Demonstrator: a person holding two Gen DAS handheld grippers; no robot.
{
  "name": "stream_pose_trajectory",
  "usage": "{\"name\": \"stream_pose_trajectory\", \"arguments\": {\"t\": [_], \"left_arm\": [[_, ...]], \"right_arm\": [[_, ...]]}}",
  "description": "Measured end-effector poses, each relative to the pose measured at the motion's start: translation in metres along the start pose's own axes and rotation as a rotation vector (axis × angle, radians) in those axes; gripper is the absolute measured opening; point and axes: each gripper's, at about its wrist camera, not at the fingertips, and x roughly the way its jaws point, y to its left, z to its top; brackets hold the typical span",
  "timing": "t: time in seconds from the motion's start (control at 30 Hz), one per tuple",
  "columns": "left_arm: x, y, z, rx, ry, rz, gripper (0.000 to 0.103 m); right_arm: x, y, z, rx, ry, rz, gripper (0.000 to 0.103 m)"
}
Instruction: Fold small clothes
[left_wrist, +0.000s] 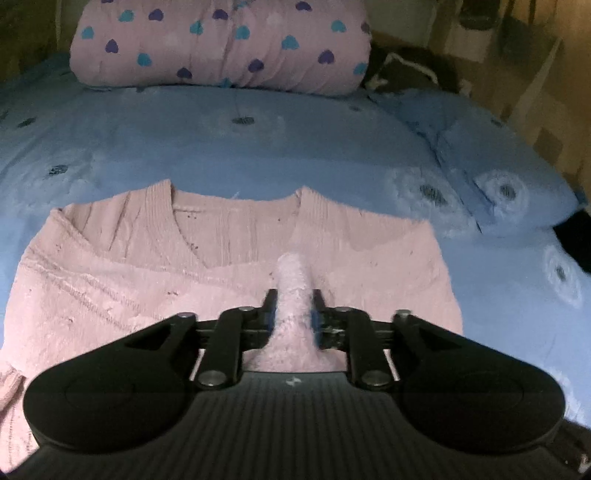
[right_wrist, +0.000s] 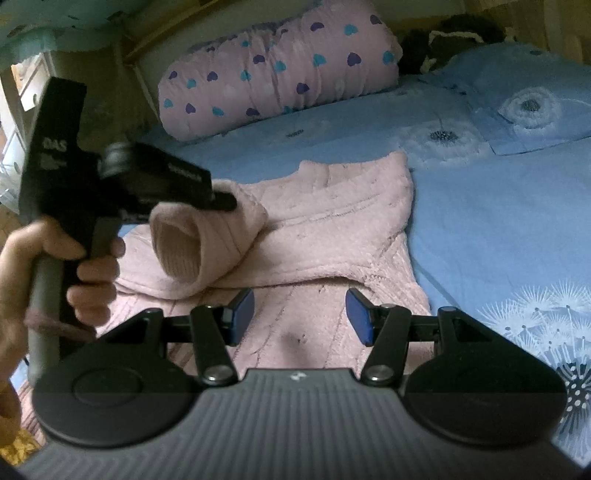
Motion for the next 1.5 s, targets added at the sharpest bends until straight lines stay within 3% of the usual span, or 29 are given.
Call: {"name": "stream_pose_trajectory", "arguments": {"t": [0.1,0.27,0.7,0.9,1.1,1.23,1.33,1.5], "left_arm": [[-0.016,0.002,0.002,0.031,-0.011,0.020,0.055],[-0.047,0.010,0.003,0.073,-0.016,0.036,0.059],[-0.115,0.089,-0.018,0.009,-0.049,0.087,0.066],[-0.095,0.124,-0.023,-0.047,-0.042,0.099,0.066],[-0.065,0.142,-0.013,-0.098,-0.032,0.071,0.066],[-0.054,0.149,-0.011,-0.086,-0.044,0.060,0.066],[-0.051,0.155,-0.010,-0.092,-0.045,0.059,0.066],[-0.048,0.167,-0.008,-0.106,-0.044,0.063,0.066]], "right_arm": [[0.001,0.000,0.000,0.002,0.002,-0.006,0.057],[0.001,-0.002,-0.001,0.006,0.007,-0.020,0.057],[0.003,-0.001,-0.006,-0.008,0.010,-0.057,0.057],[0.001,0.009,0.006,-0.018,0.009,-0.055,0.057],[0.007,0.015,0.043,0.035,0.005,-0.024,0.057],[0.034,0.023,0.062,-0.046,0.029,-0.052,0.057],[0.063,0.024,0.074,-0.101,0.074,-0.077,0.057],[0.116,0.023,0.074,-0.129,0.232,-0.078,0.058]]}}
